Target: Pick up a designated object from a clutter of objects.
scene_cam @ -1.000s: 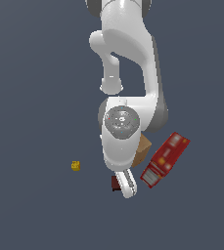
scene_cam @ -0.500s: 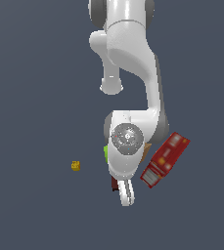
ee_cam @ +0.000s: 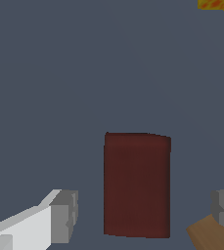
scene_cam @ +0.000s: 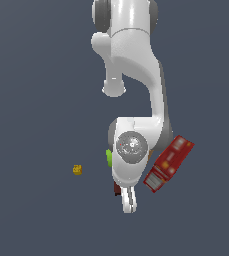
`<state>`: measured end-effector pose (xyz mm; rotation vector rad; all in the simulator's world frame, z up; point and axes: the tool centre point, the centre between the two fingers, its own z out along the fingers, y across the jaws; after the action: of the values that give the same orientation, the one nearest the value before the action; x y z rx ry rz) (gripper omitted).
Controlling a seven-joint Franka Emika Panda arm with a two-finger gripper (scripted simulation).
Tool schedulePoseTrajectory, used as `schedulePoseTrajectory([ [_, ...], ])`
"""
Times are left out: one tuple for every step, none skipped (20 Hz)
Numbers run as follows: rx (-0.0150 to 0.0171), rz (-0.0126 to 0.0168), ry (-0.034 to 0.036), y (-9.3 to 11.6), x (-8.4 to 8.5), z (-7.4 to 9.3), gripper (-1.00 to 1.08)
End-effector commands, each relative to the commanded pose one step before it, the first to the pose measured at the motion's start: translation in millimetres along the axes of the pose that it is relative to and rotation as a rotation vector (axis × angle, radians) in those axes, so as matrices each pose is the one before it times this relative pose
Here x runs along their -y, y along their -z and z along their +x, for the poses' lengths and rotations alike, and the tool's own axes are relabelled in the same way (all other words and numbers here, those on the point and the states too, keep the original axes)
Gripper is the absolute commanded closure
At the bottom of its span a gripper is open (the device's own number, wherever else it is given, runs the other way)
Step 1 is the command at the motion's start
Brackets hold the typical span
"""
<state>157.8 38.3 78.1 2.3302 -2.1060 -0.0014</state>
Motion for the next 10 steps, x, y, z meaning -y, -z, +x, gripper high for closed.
schedulePoseTrajectory([
  [-0.00002,0.00037,-0.00021,-0.2,0.11,0.08,-0.92],
  [0.0,0.0,0.0,-1.24,-0.01,-0.08,-0.92],
  [0.0,0.0,0.0,-2.06,-0.02,-0.13,-0.92],
  [-0.00001,0.00012,-0.00068,-2.8,-0.06,0.3,-0.92],
  [0.0,0.0,0.0,-3.69,-0.05,-0.23,-0.92],
  [0.0,0.00011,-0.00068,-4.41,-0.11,0.2,-0.92],
  [0.0,0.00008,-0.00048,-5.22,-0.14,0.01,-0.92],
  [0.0,0.00008,-0.00048,-5.97,-0.18,-0.04,-0.92],
  [-0.00001,0.00011,-0.00068,-6.24,-0.22,0.08,-0.92],
  [0.0,0.00008,-0.00048,-5.42,-0.17,-0.01,-0.92],
])
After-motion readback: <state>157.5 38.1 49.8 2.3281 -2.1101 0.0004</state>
